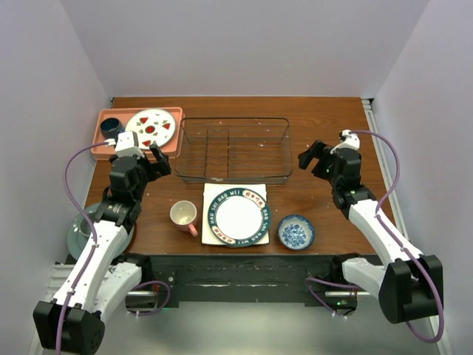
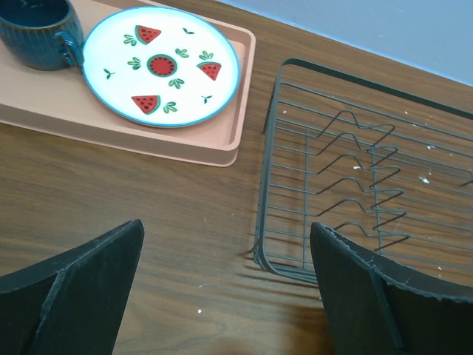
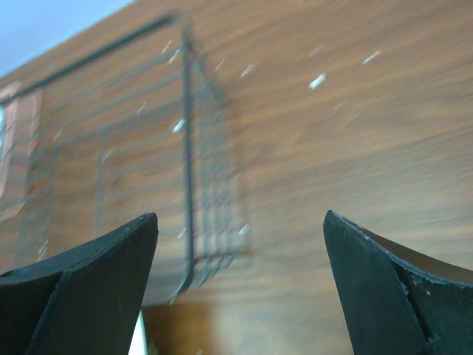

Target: Load the mixed dishes into the dish rack

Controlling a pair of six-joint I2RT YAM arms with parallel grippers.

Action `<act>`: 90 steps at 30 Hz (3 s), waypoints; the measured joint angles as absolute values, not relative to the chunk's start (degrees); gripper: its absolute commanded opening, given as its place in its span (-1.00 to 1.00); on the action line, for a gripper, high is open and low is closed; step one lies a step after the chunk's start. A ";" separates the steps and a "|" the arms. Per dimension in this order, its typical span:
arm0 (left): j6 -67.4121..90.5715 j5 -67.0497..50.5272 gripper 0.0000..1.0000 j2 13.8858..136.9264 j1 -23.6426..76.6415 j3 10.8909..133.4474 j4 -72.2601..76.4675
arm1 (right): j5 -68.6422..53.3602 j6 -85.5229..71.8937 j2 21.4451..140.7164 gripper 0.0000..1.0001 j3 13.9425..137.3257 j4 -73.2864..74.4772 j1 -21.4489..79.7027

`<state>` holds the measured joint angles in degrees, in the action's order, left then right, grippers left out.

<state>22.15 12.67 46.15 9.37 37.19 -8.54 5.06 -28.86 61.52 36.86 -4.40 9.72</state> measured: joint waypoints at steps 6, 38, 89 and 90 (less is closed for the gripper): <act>23.46 3.49 1.00 48.80 9.37 37.32 -7.88 | -7.62 -31.14 62.83 0.79 36.14 -0.71 11.46; 26.87 -25.96 1.00 58.39 15.92 36.75 -0.08 | 5.69 -39.35 59.55 0.69 41.08 41.45 19.81; 28.67 -31.81 1.00 67.68 23.62 43.07 5.08 | 6.66 -39.72 53.76 -1.00 54.13 51.72 19.81; 28.99 -32.05 1.00 68.31 24.16 43.90 5.21 | 5.98 -38.98 53.36 -1.00 55.02 50.81 19.81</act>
<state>28.99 -32.05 68.31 24.16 43.90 5.21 5.98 -38.98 53.36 55.02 50.81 19.81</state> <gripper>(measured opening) 0.997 0.036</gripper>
